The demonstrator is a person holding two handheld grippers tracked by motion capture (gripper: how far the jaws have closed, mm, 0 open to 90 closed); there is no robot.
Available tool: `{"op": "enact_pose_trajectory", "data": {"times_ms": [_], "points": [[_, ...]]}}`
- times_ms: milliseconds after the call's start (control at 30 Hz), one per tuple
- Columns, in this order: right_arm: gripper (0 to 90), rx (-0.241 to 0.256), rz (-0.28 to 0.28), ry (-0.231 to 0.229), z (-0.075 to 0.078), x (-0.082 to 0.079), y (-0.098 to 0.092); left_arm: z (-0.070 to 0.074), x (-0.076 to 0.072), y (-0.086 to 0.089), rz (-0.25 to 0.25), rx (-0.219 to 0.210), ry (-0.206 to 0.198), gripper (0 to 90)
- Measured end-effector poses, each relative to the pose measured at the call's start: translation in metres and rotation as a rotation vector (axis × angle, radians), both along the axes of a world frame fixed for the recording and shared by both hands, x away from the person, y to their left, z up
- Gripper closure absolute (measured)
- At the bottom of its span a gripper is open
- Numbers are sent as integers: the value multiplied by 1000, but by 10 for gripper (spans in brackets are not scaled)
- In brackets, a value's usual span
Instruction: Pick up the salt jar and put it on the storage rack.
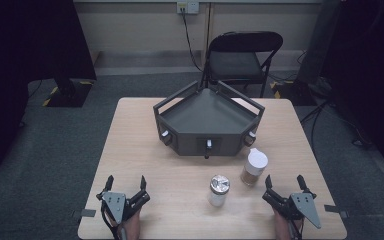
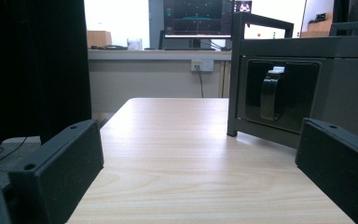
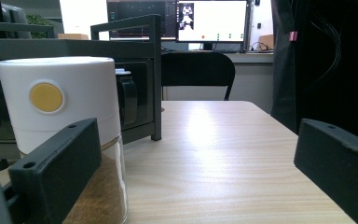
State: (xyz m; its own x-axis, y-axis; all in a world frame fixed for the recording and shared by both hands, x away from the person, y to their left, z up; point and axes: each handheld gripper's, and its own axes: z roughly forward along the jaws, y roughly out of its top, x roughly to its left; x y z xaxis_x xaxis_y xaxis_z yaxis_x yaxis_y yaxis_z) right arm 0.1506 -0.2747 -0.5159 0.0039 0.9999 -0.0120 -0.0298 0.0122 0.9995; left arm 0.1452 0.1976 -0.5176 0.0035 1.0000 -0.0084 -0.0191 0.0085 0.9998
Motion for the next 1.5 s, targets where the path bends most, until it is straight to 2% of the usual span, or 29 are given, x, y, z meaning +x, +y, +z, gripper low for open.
{"op": "enact_pose_trajectory", "data": {"times_ms": [600, 767, 933, 1067, 1133, 1167, 1300, 1433, 1500], "points": [[0, 0, -4, 0, 0, 0, 1, 0, 0, -1, 5, -1, 0, 2], [0, 0, -1, 0, 0, 0, 0, 2, 1, -5, 15, 19, 10, 1], [0, 0, -1, 0, 0, 0, 0, 3, 2, -4, 7, 16, 17, 0], [0, 0, -1, 1, 0, 0, 0, 8, -1, -7, 3, 24, -8, 1], [0, 0, -1, 1, 0, 0, 0, 18, -4, -8, -36, 20, -35, 1], [0, 0, -1, 1, 0, 0, 0, 18, -4, -8, -36, 20, -35, 1], [0, 0, -1, 1, 0, 0, 0, 31, -8, -15, -108, 19, -65, 1], [0, 0, -1, 1, 0, 0, 0, 45, -8, -25, -230, 1, -66, 1], [0, 0, -1, 1, 0, 0, 0, 47, -7, -32, -286, -3, -71, 2]]}}
